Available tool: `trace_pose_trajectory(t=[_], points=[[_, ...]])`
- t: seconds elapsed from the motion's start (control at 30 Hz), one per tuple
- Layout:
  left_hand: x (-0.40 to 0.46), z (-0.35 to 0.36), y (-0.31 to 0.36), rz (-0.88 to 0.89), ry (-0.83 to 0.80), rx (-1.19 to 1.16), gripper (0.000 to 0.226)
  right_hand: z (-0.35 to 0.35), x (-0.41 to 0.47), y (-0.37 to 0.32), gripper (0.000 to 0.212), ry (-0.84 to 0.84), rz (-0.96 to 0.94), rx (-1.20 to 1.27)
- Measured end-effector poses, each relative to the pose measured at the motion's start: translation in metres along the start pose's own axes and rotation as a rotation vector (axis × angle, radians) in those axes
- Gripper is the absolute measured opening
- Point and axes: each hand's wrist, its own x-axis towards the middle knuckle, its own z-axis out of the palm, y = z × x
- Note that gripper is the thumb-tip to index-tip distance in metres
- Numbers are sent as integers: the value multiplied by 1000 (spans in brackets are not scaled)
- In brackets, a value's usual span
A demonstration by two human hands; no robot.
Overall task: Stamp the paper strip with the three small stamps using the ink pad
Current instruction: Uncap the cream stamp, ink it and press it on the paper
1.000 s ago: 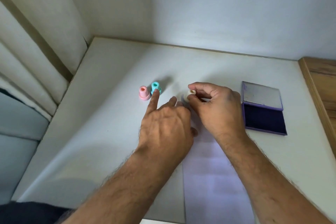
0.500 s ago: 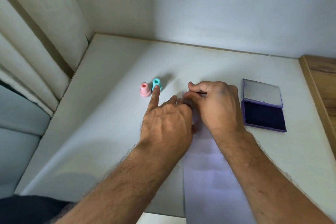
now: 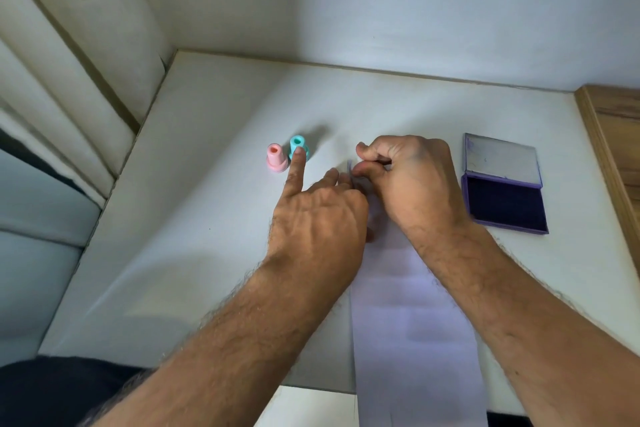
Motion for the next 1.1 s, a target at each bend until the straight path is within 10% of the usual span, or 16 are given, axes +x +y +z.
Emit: trace_pose_trajectory(t=[0.27,0.63,1.1], points=[[0,0,-1,-5,-22,-4,50,-2,-1,1,10,-10,44,12],[-8,-15,2,-50,-11,-78,50,-39,-22,-12,15,284,628,948],[-16,-33,-25,-316,-92,-113,36,-65,-71,-30,24,146,904,1289]])
